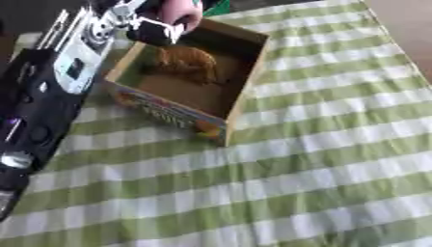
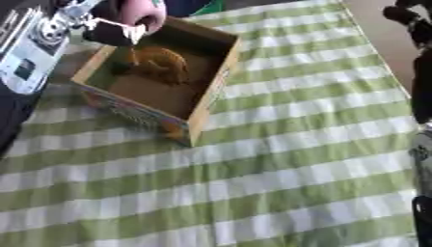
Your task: Pick up objects on the table and place them in the box.
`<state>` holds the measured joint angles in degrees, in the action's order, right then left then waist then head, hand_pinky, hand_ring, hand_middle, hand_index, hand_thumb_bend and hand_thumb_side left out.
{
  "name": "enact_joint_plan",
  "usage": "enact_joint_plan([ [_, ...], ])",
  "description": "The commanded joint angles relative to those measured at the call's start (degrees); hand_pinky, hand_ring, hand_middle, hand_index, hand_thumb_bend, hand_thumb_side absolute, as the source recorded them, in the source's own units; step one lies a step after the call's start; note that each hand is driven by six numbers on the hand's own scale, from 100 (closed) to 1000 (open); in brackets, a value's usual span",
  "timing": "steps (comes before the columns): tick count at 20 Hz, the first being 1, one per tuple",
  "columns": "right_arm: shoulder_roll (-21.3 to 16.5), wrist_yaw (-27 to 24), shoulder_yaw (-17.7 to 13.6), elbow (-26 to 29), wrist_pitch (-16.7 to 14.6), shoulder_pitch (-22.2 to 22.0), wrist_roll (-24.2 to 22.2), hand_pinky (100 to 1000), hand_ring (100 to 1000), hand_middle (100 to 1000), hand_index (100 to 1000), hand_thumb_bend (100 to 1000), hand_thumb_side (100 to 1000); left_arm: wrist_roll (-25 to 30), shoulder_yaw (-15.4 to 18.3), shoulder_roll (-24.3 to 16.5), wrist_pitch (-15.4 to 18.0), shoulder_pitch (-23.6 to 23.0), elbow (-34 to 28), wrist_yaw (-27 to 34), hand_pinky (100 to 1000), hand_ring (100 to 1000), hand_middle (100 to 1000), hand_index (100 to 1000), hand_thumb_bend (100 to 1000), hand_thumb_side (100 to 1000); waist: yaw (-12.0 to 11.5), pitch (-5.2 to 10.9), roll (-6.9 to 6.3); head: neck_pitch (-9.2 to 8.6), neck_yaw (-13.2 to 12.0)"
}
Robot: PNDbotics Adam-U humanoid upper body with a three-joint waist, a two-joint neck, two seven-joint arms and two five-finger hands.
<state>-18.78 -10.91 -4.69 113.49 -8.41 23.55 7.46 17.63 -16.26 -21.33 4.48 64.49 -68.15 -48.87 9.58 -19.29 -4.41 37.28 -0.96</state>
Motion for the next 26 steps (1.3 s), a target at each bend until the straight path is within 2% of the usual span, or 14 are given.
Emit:
enact_joint_plan([
  [1,-0.4,-0.4,-0.1,1.1,0.0,0.8,-0.2,750,839,541,871,100,1000,0.2,-0.5,0.3,1.5,1.4,1.0,-2.1,199,475,375,483,100,252,0.2,0.94,0.16,-0.72,-0.2],
  [9,-0.1,-0.6,0.1,1.1,0.0,1.5,-0.3,750,838,541,870,100,1000,1.0,-1.0,1.9,4.0,1.3,4.5,-8.9,198,480,366,467,100,248,0.8,0.56,-0.36,-1.67,0.0],
  [13,0.0,-0.7,0.2,1.1,0.0,1.7,-0.3,749,838,541,869,100,1000,4.7,-0.5,2.1,5.4,1.7,6.0,-10.7,256,517,424,550,100,244,1.1,0.43,-0.58,-1.66,-0.3],
  [15,0.0,-0.7,0.3,1.1,0.0,1.9,-0.4,749,838,539,869,100,1000,7.6,0.3,2.1,5.6,2.3,7.2,-10.9,308,555,470,638,100,247,1.3,0.31,-0.66,-1.73,-0.6],
  [16,0.0,-0.7,0.3,1.1,0.0,2.0,-0.5,749,838,540,869,100,1000,9.4,0.9,2.2,5.6,2.7,7.9,-10.8,328,569,481,653,100,249,1.5,0.24,-0.71,-1.82,-0.8],
  [17,0.0,-0.8,0.3,1.1,0.0,2.1,-0.5,749,838,539,869,100,1000,10.8,1.5,2.2,5.7,3.1,8.3,-10.6,335,576,495,668,100,293,1.6,0.18,-0.74,-1.92,-0.9],
  [18,0.0,-0.8,0.3,1.1,0.0,2.2,-0.5,749,838,539,869,100,1000,11.9,2.0,2.2,5.7,3.4,8.6,-10.2,347,588,504,682,100,463,1.8,0.11,-0.76,-2.04,-1.0],
  [19,0.0,-0.8,0.3,1.1,0.0,2.3,-0.5,749,838,539,869,100,1000,12.9,2.4,2.1,5.6,3.8,8.8,-9.9,350,596,513,694,100,594,1.9,0.04,-0.79,-2.14,-1.2],
  [20,0.1,-0.8,0.3,1.1,0.0,2.3,-0.5,749,838,539,869,100,1000,13.8,2.6,2.1,5.8,4.0,8.9,-9.5,367,615,537,711,100,785,2.0,-0.01,-0.83,-2.20,-1.3],
  [21,0.1,-0.8,0.3,1.1,0.0,2.3,-0.5,749,838,539,869,100,1000,14.6,2.7,2.0,6.0,4.2,8.7,-9.2,374,623,551,725,166,901,2.1,-0.06,-0.85,-2.23,-1.4],
  [22,0.1,-0.8,0.3,1.1,0.0,2.3,-0.5,749,838,538,868,100,1000,15.2,2.8,1.9,6.2,4.2,8.5,-8.9,380,630,561,734,342,1000,2.1,-0.08,-0.87,-2.24,-1.4],
  [23,0.1,-0.8,0.3,1.1,0.1,2.3,-0.5,749,838,538,868,100,1000,15.6,2.9,1.8,6.3,4.2,8.2,-8.6,389,644,578,742,468,1000,2.1,-0.08,-0.88,-2.19,-1.4],
  [24,0.1,-0.8,0.3,1.1,0.1,2.3,-0.5,748,838,538,868,100,1000,15.9,2.9,1.7,6.2,4.1,7.9,-8.5,401,666,608,761,674,1000,2.1,-0.08,-0.88,-2.15,-1.4],
  [26,0.1,-0.8,0.3,1.1,0.1,2.2,-0.6,749,838,538,868,100,1000,15.9,3.1,1.3,5.4,3.9,7.3,-8.5,433,711,664,807,802,1000,2.0,-0.04,-0.86,-2.13,-1.3],
])
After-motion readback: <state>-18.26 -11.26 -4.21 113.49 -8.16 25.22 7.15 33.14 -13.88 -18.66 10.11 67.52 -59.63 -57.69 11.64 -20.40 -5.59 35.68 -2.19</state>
